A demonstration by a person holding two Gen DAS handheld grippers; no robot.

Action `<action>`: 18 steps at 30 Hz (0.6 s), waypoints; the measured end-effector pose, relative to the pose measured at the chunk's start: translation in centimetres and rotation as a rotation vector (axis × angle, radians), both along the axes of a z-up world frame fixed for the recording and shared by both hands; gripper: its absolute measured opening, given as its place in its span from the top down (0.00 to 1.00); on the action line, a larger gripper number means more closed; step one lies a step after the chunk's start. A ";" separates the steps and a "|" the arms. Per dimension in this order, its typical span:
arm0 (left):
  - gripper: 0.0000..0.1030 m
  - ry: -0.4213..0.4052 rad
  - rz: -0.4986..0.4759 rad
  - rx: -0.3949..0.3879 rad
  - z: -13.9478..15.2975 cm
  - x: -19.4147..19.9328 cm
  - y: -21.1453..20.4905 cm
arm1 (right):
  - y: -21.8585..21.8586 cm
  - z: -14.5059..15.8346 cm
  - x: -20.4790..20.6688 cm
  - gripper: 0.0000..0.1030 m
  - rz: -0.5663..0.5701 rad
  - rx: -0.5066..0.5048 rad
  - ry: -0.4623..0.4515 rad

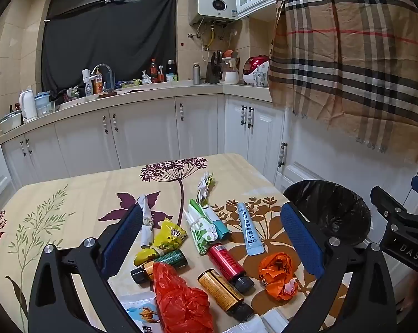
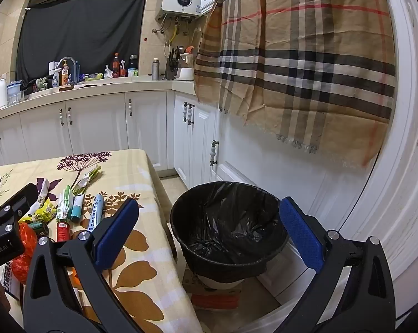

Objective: Collect trash

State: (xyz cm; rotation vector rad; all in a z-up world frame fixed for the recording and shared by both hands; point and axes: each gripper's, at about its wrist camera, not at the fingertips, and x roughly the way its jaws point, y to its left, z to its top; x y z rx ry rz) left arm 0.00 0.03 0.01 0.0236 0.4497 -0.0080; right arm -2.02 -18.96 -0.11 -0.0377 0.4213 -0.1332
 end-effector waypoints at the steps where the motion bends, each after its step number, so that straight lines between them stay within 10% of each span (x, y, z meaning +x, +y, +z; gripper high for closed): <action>1: 0.06 0.000 0.000 0.000 0.0 0.0 0.0 | 0.0 0.0 0.0 0.04 0.000 0.001 0.002; 18: 0.06 -0.004 0.004 0.000 0.1 -0.1 -0.2 | -0.2 0.4 -0.3 0.04 -0.004 0.001 -0.002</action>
